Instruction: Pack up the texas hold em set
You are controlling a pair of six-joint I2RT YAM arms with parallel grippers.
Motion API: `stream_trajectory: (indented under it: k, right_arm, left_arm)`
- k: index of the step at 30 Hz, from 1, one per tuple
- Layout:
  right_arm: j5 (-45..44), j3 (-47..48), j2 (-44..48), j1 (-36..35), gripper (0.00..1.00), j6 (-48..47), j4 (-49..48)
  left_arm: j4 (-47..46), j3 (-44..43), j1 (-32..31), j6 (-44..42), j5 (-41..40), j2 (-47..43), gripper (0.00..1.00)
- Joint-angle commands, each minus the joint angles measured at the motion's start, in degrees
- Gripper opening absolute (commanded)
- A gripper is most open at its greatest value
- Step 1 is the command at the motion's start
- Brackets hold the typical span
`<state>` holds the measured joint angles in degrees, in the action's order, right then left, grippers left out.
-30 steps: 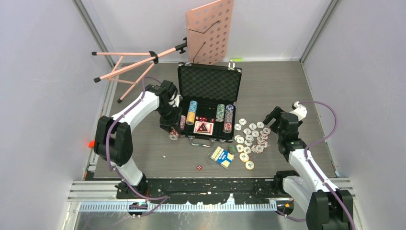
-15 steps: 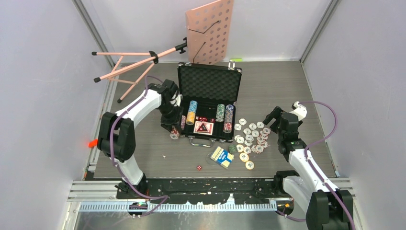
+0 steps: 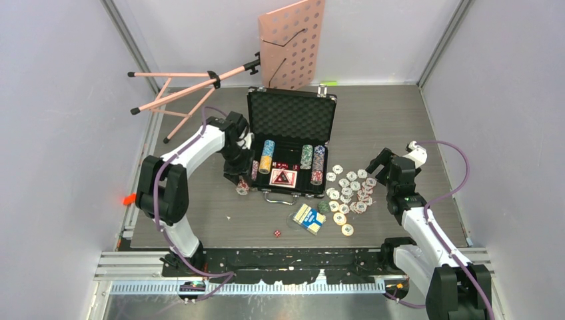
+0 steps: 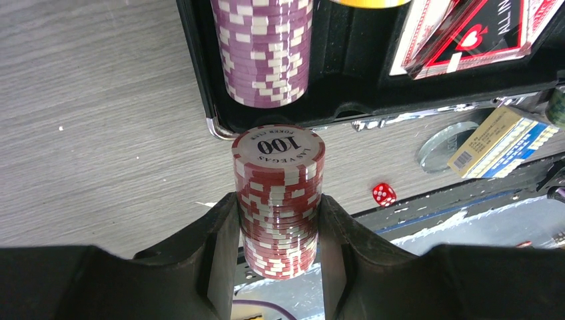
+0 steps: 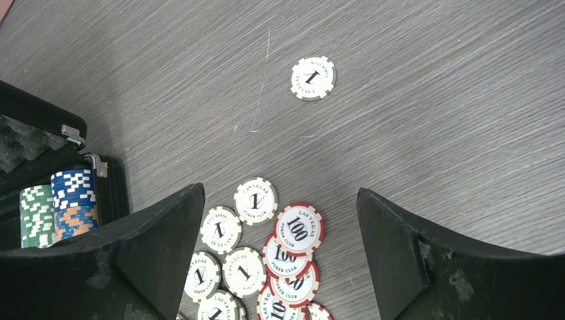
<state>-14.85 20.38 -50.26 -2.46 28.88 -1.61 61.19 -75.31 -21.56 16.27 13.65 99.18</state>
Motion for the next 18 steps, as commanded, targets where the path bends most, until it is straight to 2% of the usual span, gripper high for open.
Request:
stream_trajectory:
  k: [1,18]
  right_arm:
    - [-0.15,2.22,0.69,-0.04,0.9,0.17,-1.29]
    - [-0.03,2.3,0.45,-0.06,0.9,0.04,-1.29]
  left_arm:
    - [0.45,-3.8,0.29,-0.36,0.71,0.62,0.0]
    - [-2.19,-7.51,0.29,2.1,0.02,5.48,0.0]
